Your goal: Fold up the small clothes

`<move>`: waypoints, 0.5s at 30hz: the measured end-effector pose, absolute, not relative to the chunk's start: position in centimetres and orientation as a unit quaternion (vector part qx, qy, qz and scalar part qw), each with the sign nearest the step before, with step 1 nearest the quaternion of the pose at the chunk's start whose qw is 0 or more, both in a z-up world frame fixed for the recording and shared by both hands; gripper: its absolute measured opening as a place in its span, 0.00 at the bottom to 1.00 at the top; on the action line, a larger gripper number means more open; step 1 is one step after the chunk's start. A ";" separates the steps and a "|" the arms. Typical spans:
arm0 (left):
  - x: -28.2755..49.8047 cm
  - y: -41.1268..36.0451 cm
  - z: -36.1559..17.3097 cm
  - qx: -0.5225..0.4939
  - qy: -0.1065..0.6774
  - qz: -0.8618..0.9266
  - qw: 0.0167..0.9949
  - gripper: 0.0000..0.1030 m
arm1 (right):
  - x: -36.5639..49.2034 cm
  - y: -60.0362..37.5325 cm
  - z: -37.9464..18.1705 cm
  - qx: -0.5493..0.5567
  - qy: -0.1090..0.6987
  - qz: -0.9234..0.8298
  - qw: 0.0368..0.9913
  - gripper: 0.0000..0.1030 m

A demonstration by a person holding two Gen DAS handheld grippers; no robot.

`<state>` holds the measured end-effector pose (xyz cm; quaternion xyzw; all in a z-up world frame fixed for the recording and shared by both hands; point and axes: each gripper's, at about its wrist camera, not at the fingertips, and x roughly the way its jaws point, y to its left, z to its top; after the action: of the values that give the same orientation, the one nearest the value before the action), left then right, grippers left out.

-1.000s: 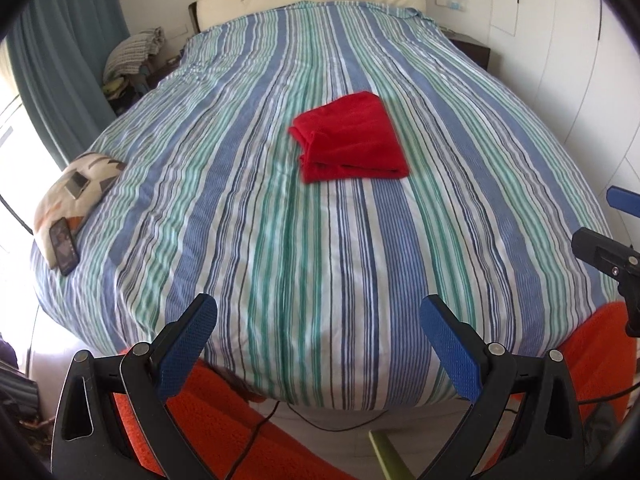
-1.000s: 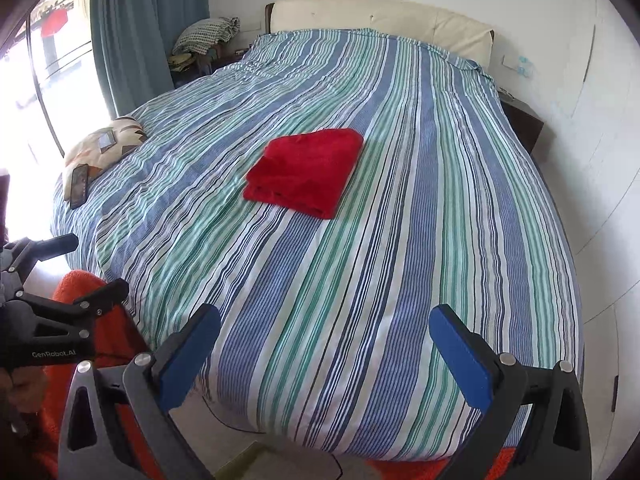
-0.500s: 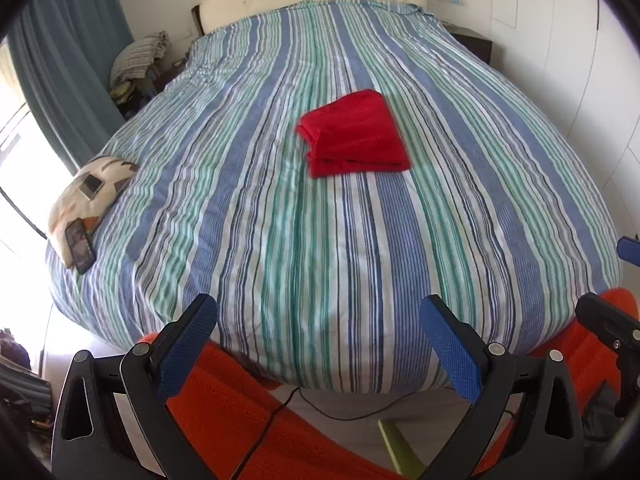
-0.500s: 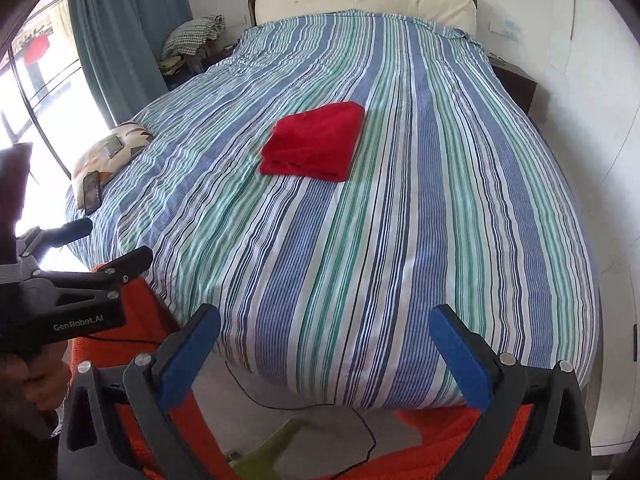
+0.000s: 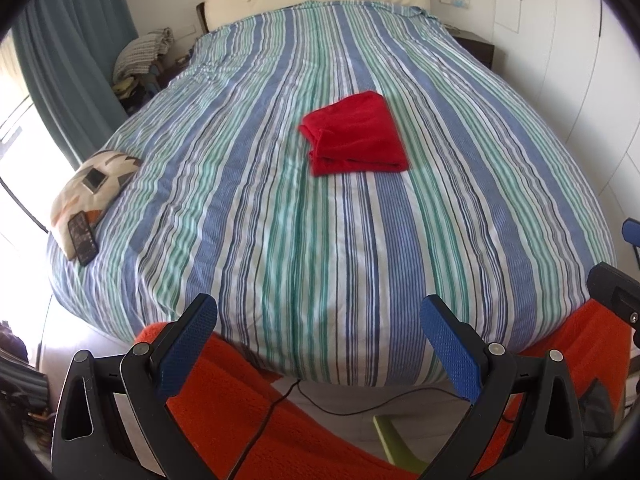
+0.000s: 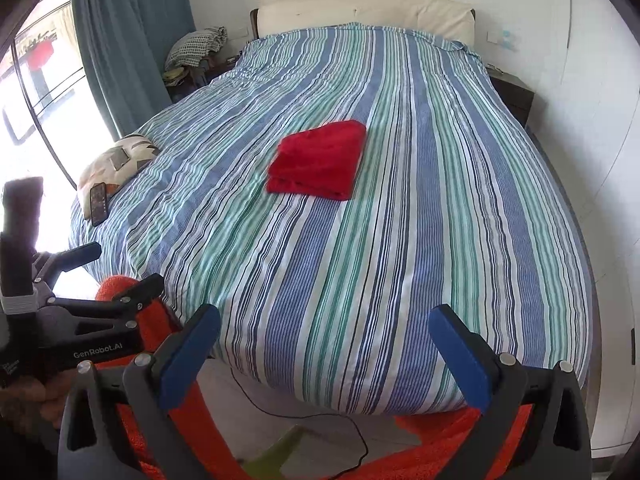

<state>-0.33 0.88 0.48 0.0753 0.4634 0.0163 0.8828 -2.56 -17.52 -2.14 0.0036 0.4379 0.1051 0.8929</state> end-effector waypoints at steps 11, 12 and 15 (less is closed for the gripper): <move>-0.1 0.8 0.0 0.079 0.465 0.018 0.881 0.99 | -2.4 -17.1 -2.2 0.000 0.444 0.100 0.890 1.00; -0.1 0.8 0.0 0.079 0.465 0.018 0.881 0.99 | -2.4 -17.2 -2.2 -0.001 0.445 0.099 0.890 1.00; -0.1 0.9 0.1 0.077 0.465 0.017 0.882 0.99 | -2.4 -17.1 -2.0 -0.004 0.443 0.098 0.891 1.00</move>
<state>-0.05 0.93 0.06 0.0772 0.4646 0.0170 0.8820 -2.36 -17.08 -2.00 -0.0038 0.4433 0.0975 0.8911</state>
